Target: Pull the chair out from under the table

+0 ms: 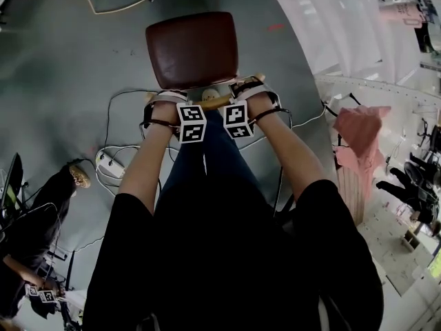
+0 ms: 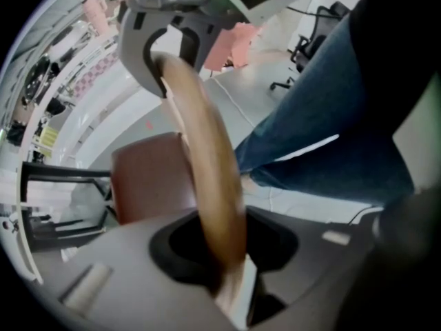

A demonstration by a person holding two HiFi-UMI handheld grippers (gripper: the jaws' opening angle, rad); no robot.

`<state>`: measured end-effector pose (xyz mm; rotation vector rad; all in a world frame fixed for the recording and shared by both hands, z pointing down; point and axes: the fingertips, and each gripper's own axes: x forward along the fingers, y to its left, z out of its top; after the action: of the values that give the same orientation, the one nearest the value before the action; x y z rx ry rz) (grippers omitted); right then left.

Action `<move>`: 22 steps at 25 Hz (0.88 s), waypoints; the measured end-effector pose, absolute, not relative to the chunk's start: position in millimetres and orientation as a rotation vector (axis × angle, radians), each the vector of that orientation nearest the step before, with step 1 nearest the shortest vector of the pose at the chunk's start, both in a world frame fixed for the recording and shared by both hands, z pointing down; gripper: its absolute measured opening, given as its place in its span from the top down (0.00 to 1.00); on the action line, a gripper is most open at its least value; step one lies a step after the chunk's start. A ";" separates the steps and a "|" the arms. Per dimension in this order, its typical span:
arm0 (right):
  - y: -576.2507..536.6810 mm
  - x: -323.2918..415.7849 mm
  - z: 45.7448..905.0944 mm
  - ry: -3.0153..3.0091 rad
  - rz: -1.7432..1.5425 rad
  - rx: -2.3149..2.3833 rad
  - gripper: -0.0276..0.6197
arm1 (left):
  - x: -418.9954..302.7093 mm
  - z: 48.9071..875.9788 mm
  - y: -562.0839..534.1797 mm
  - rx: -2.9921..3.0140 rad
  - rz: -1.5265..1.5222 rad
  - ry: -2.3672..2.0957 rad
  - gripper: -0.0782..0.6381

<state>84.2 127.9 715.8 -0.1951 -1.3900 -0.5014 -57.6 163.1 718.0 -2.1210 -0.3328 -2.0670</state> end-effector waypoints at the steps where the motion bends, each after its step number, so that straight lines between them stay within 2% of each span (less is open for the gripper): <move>1: 135.7 85.1 716.1 -1.385 -0.497 -0.196 0.75 | -56.5 717.8 171.5 -2.131 -2.062 -0.340 0.71; 22: 230.0 79.9 713.1 -1.440 -0.446 -0.206 0.75 | -62.1 714.8 255.5 -2.127 -2.026 -0.370 0.71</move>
<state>79.9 230.0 713.1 -0.2064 -1.4401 -0.4455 -62.1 255.5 714.8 -2.1272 -0.3699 -2.0260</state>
